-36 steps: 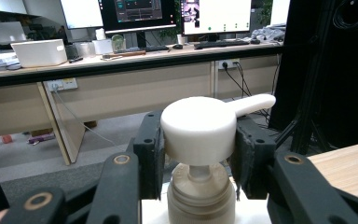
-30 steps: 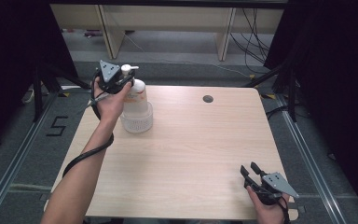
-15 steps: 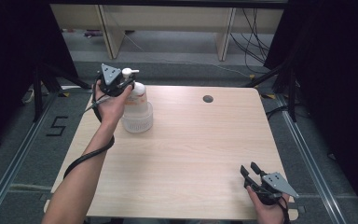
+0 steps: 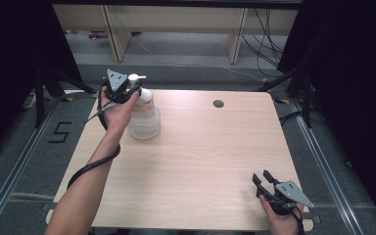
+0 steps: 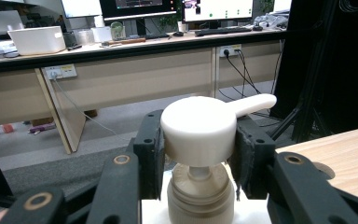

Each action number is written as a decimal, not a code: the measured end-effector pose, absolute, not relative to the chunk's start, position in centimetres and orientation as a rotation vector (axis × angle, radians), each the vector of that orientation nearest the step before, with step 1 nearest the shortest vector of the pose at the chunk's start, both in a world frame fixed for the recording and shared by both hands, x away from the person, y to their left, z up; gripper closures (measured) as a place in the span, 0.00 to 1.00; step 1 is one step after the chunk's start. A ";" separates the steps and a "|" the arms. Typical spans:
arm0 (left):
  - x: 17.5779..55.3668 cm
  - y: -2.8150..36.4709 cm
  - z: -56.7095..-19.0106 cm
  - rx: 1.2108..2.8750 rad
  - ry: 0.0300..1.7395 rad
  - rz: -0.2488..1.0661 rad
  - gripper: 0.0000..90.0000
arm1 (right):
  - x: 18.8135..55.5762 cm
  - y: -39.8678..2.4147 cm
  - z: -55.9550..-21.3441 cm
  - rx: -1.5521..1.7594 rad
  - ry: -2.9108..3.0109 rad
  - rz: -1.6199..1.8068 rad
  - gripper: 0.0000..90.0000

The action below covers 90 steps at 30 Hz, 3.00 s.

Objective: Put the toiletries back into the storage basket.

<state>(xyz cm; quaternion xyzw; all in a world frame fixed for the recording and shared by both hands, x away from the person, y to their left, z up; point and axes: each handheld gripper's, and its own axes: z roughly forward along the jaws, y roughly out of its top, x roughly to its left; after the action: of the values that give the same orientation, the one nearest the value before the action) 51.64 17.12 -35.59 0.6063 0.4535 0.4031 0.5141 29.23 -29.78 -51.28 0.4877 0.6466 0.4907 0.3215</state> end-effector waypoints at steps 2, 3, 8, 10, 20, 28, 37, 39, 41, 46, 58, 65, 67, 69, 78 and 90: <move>51.7 17.1 -35.7 1.457 1.091 0.967 0.65 | 29.2 -29.8 -51.3 1.280 1.699 1.288 0.61; 51.7 17.1 -35.8 1.459 1.092 0.966 0.65 | 29.2 -29.8 -51.3 1.279 1.700 1.288 0.61; 51.7 17.0 -36.0 1.465 1.097 0.966 0.65 | 29.2 -29.8 -51.3 1.278 1.700 1.289 0.61; 51.7 17.0 -36.1 1.466 1.097 0.964 0.65 | 29.2 -29.8 -51.3 1.279 1.699 1.288 0.61; 51.7 17.0 -36.6 1.478 1.109 0.958 0.65 | 29.2 -29.8 -51.3 1.279 1.699 1.285 0.61; 51.6 17.0 -36.6 1.480 1.111 0.960 0.65 | 29.3 -29.8 -51.3 1.263 1.698 1.273 0.61; 51.6 17.1 -36.6 1.484 1.109 0.966 0.65 | 29.3 -29.8 -51.4 1.254 1.688 1.281 0.61; 51.5 17.1 -36.6 1.485 1.113 0.965 0.64 | 29.4 -29.7 -51.4 1.254 1.693 1.299 0.61; 51.6 17.1 -36.6 1.492 1.108 0.975 0.64 | 29.3 -29.7 -51.4 1.254 1.696 1.302 0.61; 51.6 16.9 -36.7 1.502 1.108 0.978 0.58 | 29.4 -29.8 -51.4 1.248 1.694 1.290 0.60; 51.4 17.1 -37.1 1.497 1.102 0.967 0.42 | 29.3 -29.9 -51.3 1.250 1.701 1.264 0.60; 50.9 17.3 -37.1 1.504 1.106 0.953 0.34 | 29.2 -29.8 -51.3 1.266 1.702 1.273 0.60; 50.6 17.3 -37.0 1.506 1.108 0.947 0.33 | 29.3 -30.0 -51.3 1.223 1.690 1.256 0.60; 50.4 17.4 -36.9 1.512 1.104 0.944 0.32 | 29.3 -29.9 -51.3 1.243 1.697 1.273 0.60; 48.9 17.6 -36.8 1.517 1.103 0.945 0.30 | 29.3 -29.8 -51.4 1.250 1.703 1.292 0.60; 46.3 18.2 -37.4 1.532 1.088 0.920 0.29 | 29.4 -29.9 -51.4 1.228 1.676 1.277 0.60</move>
<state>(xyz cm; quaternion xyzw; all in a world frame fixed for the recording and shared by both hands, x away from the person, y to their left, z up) 46.34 18.19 -37.42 0.6338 0.4501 0.3807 0.5008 29.40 -29.93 -51.36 0.4727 0.6453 0.4916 0.3442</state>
